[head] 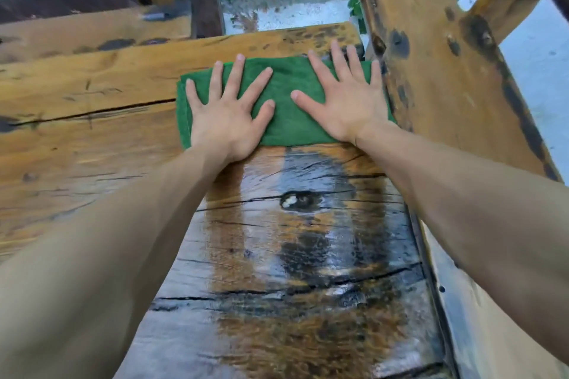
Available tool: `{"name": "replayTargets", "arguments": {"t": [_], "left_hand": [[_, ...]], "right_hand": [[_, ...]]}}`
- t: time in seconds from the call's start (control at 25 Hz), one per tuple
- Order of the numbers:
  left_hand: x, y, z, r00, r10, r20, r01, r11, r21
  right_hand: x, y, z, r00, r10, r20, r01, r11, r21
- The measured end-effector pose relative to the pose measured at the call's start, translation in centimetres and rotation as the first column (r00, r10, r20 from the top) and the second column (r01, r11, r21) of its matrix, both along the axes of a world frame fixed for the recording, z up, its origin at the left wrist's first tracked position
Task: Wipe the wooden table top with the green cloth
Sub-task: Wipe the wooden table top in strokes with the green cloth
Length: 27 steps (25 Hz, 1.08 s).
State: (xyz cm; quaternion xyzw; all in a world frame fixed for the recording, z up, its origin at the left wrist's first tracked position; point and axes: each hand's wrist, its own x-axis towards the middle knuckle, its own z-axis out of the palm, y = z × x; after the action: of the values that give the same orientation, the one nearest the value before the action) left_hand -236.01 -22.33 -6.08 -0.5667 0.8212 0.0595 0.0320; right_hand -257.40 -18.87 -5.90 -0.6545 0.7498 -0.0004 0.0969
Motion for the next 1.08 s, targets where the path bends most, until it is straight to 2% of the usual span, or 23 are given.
{"name": "replayTargets", "arguments": {"t": [0.2, 0.4, 0.6, 0.84, 1.0, 1.08], "left_hand": [[-1.3, -5.1, 0.0, 1.000, -0.002, -0.010, 0.002, 1.000, -0.011], [-2.8, -9.1, 0.1, 0.999, 0.038, -0.014, -0.038, 0.999, -0.006], [-3.5, -10.9, 0.2, 0.997, 0.073, -0.024, -0.073, 0.997, -0.010], [-3.5, -8.0, 0.2, 0.995, 0.101, -0.009, -0.101, 0.995, -0.027], [-3.3, -3.2, 0.3, 0.996, 0.090, -0.013, -0.090, 0.996, 0.012], [-2.8, -0.4, 0.2, 0.997, 0.082, -0.005, -0.082, 0.996, 0.021]], "right_hand": [[-1.0, -4.7, -0.3, 1.000, -0.014, 0.011, 0.015, 0.996, -0.085], [-2.4, -10.2, -0.7, 0.985, -0.036, -0.167, 0.008, 0.986, -0.169], [-3.2, -13.2, -0.4, 0.986, -0.011, -0.168, -0.011, 0.992, -0.129], [-1.9, -9.4, -0.4, 0.988, 0.024, -0.150, -0.046, 0.989, -0.144], [-1.6, -5.7, 0.2, 0.999, -0.003, 0.034, 0.005, 0.999, -0.048], [-1.5, -3.4, 0.6, 0.998, 0.016, 0.056, -0.016, 1.000, -0.002]]}}
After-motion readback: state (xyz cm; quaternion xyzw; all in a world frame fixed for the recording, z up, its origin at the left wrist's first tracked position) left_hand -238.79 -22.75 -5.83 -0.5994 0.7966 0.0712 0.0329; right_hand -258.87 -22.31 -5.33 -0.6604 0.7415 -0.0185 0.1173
